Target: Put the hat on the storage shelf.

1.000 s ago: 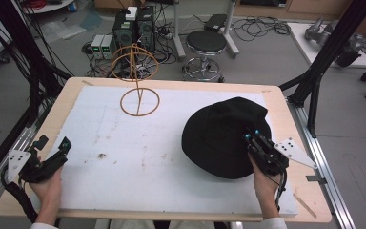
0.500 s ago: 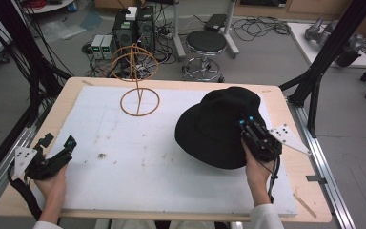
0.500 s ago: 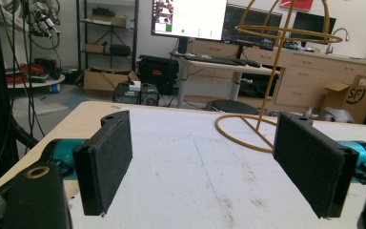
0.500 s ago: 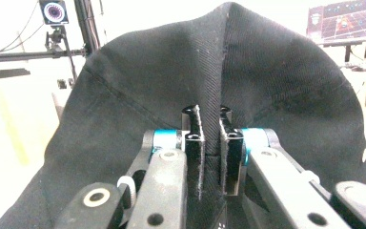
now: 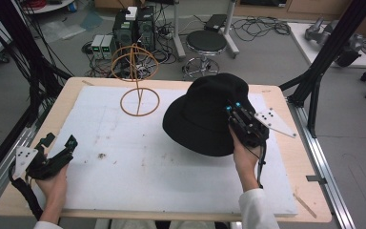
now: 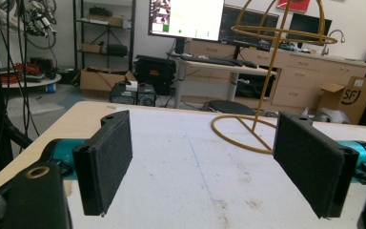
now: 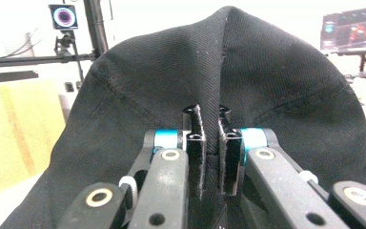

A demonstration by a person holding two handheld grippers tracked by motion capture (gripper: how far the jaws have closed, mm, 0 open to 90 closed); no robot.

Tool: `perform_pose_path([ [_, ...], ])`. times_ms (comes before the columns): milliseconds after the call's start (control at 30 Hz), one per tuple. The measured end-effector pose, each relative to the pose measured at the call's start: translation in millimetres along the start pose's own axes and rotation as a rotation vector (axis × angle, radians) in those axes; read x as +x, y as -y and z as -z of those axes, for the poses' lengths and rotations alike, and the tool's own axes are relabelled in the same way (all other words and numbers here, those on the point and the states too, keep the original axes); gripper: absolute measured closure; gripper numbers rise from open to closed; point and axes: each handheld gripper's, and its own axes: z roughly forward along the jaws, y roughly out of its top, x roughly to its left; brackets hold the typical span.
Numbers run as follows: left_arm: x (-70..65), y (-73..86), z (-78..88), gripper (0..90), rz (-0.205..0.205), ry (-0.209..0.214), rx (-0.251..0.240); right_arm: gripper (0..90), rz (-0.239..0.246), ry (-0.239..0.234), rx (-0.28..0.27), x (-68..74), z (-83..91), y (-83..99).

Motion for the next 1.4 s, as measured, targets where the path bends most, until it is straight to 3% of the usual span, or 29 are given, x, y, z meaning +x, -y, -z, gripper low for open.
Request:
perform_pose_path([
  [267,1.3,-0.5,0.7,21.3,0.017,-0.004,-0.007,85.7,0.020,-0.038,-0.017,18.0,-29.7,-16.0],
  [467,-1.3,-0.2,-0.3,21.4,0.016,0.006,-0.007,85.7,-0.032,-0.067,-0.059,27.9,-52.5,-22.6],
  [600,-4.0,-0.7,0.1,21.3,0.031,0.020,-0.014,85.7,-0.025,-0.066,-0.077,31.2,-61.6,-24.8],
  [900,-7.3,-0.7,-1.1,21.4,0.028,0.033,-0.013,85.8,-0.071,-0.060,-0.144,36.2,-92.1,-36.6],
  [1200,-11.2,-1.1,-3.8,21.4,0.018,0.039,-0.018,85.9,-0.047,-0.086,-0.197,49.5,-119.9,-48.6],
  [1400,-15.0,-0.2,-5.4,21.3,0.010,0.051,-0.015,86.0,-0.043,-0.067,-0.222,57.8,-139.6,-56.8],
])
